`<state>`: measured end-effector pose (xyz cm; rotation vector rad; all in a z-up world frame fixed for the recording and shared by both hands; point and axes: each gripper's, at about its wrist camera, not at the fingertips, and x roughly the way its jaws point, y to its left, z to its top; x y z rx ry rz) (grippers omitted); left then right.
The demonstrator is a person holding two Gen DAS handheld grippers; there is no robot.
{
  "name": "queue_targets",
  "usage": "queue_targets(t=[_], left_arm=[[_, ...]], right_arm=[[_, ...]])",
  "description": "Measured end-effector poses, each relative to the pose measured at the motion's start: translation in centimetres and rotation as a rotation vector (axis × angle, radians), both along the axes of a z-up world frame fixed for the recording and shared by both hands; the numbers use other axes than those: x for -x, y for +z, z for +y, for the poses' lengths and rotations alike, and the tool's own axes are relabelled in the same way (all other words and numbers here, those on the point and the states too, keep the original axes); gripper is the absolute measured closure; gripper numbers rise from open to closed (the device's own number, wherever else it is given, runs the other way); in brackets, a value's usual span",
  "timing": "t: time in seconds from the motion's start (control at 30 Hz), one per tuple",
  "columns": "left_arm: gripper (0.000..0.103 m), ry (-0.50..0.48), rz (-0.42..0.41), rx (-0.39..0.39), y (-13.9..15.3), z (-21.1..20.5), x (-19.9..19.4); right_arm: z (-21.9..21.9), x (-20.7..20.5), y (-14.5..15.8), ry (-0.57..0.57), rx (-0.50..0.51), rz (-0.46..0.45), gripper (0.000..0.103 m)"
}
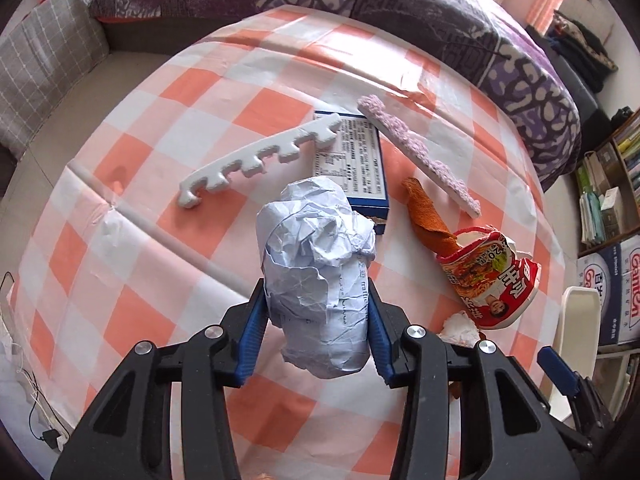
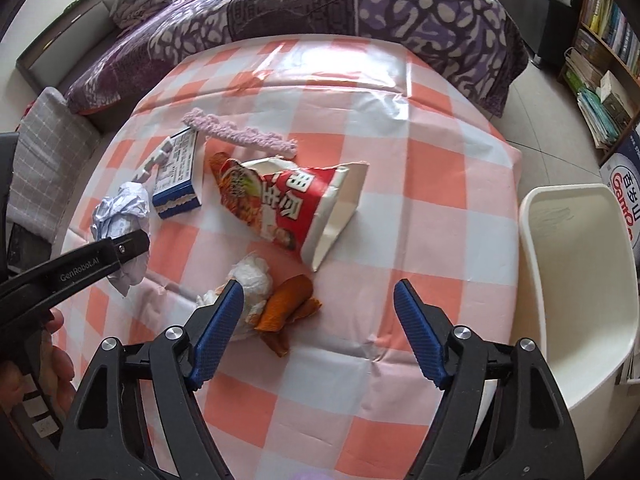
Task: Collect trash
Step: 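Grasp the crumpled white paper with the left gripper while the right gripper grasps the white plastic bag, then lift the crumpled paper with the left gripper while the right gripper lifts the plastic bag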
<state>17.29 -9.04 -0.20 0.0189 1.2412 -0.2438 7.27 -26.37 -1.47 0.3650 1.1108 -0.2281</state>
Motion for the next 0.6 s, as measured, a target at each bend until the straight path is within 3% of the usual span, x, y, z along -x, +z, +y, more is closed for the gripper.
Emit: queue_targets(t=[0.2,0.37,0.43,0.5,0.6], left_arm=[[0.058,0.072,0.018,0.057,1.2,3.9,-0.3],[0.058,0.085,0.011,0.091,2.2,5.2,-0.2],[0.058,0.08,0.009,0.098,2.5,5.5,0.0],[0.058,0.076,0.009,0.1,2.6,5.7,0.2],[0.058,0.079,0.002,0.096,2.7,6.2,0.3]], right_arm=[[4.4,-1.8,-1.2,0.123,0.079,0.026,0.028],[6.1,-2.6,-2.5,0.151,0.15,0.064,0.026],[6.9,-2.8,-2.6,0.175,0.202,0.051,0.032],[7.8,-3.0,-2.7,0.209,0.258,0.043,0.05],[8.2,-3.0,-2.1,0.228,0.279,-0.005,0.064]])
